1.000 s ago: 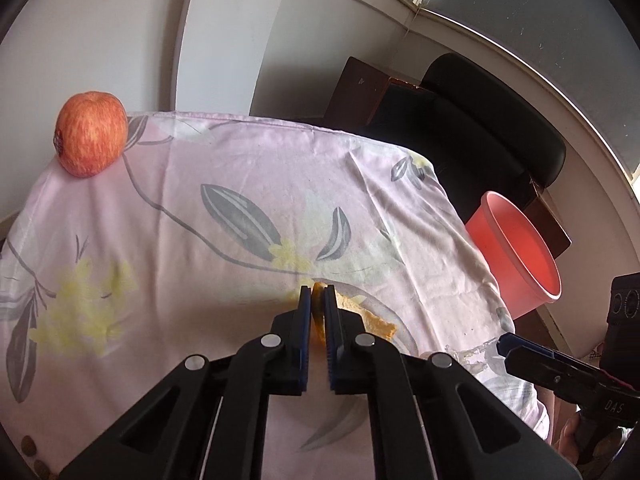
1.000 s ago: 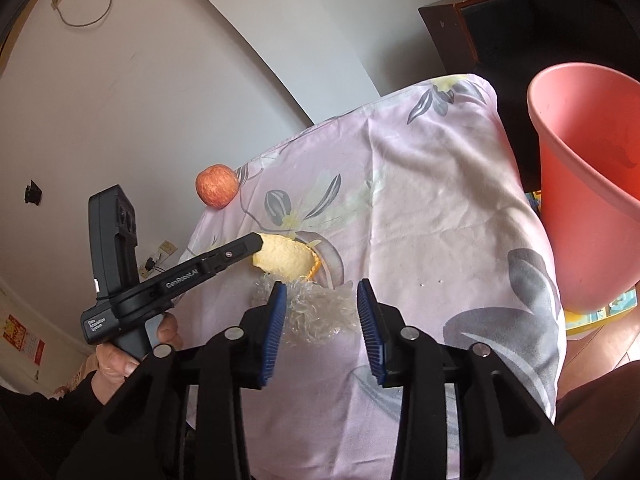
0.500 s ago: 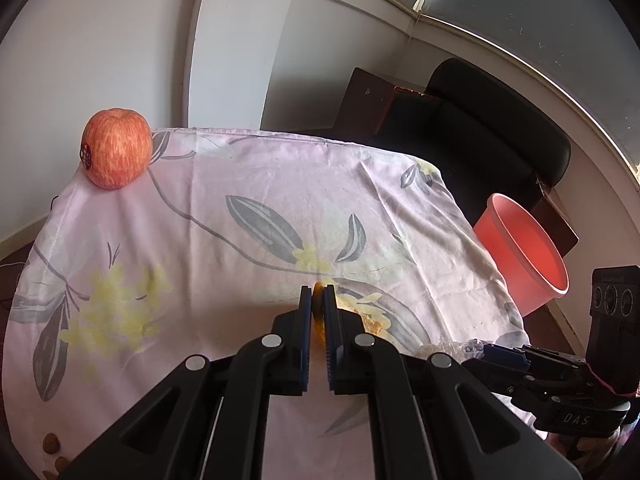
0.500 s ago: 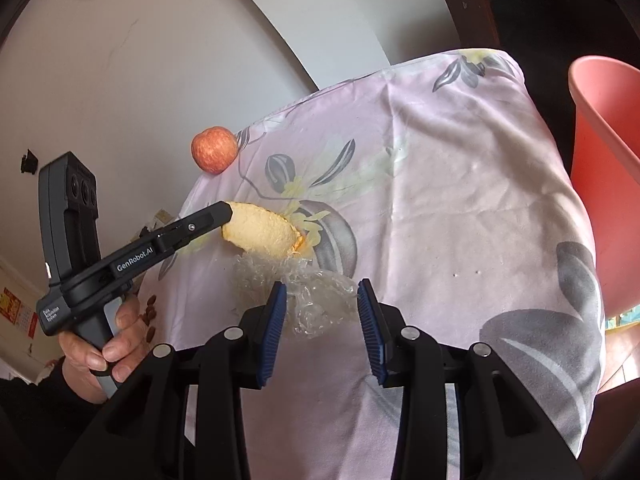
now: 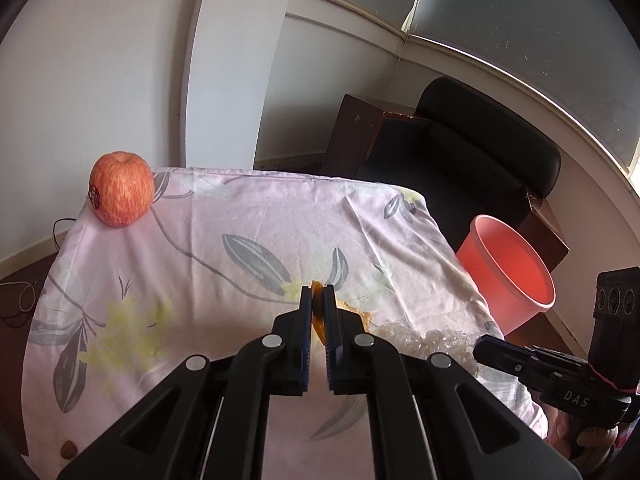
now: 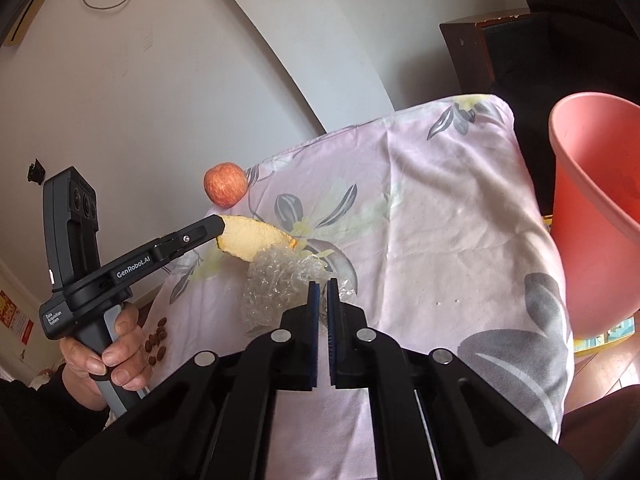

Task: Collect trash
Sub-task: 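Grasp the yellow orange peel with the left gripper while the right grasps the clear plastic bag, then carry the orange peel and plastic bag over the pink bucket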

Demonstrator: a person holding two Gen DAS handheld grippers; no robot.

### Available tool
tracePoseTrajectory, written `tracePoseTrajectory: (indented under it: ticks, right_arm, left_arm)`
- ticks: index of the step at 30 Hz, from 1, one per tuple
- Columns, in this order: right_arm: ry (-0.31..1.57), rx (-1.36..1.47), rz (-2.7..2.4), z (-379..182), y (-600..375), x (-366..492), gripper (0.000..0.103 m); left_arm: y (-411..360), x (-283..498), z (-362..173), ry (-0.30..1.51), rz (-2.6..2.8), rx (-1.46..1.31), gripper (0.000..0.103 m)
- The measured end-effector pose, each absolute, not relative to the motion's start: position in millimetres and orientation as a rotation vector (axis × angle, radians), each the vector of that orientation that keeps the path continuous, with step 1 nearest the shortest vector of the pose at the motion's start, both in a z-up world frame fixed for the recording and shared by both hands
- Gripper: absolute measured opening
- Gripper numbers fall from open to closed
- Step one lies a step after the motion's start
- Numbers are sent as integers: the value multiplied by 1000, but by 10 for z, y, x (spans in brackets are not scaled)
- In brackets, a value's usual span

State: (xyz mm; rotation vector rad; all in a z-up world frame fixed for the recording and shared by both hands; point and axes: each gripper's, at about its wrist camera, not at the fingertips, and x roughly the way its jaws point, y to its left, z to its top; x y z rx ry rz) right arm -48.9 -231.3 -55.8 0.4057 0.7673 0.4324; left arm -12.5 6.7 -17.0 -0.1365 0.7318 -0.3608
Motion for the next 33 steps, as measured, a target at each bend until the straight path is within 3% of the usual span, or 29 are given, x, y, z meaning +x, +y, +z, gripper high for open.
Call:
tracePoseTrajectory:
  ticks: [33]
  right_arm:
    - [476,424,140,246,-3574,-679,4]
  left_arm:
    - [-972,-111,501,569,-575,-40,5]
